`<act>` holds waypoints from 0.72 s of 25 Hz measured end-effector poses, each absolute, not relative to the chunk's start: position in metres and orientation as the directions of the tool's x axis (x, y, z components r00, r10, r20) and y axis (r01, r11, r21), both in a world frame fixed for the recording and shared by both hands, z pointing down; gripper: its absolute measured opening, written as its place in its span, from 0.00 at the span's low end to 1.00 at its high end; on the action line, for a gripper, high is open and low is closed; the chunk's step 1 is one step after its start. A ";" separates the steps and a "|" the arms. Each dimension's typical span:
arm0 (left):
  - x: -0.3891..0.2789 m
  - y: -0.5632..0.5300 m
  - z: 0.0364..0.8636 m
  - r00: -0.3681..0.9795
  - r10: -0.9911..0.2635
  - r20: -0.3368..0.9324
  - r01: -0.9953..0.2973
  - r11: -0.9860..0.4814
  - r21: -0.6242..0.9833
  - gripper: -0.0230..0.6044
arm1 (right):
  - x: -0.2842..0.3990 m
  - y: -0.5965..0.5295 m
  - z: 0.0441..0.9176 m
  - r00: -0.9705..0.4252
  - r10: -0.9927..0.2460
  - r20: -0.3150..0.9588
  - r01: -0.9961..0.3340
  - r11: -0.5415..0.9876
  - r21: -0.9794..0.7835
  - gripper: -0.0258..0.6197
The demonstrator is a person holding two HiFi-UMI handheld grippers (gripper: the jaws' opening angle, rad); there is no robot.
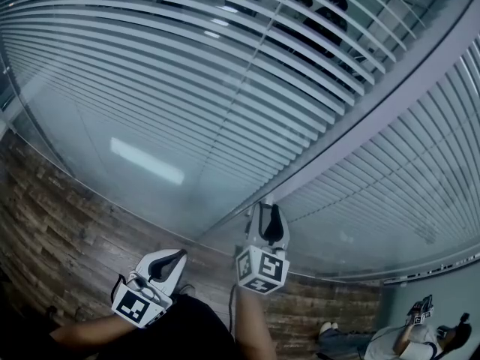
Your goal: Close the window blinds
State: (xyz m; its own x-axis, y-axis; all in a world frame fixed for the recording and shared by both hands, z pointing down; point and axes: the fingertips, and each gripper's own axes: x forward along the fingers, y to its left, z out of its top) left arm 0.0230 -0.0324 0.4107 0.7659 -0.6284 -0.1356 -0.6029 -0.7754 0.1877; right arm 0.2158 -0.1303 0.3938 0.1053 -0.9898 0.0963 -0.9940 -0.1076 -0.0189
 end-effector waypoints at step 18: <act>0.008 -0.031 0.421 0.755 -0.646 -0.112 -0.622 -0.760 0.189 0.03 | 0.200 -0.127 0.400 0.156 -0.976 0.149 -0.739 -0.015 0.674 0.24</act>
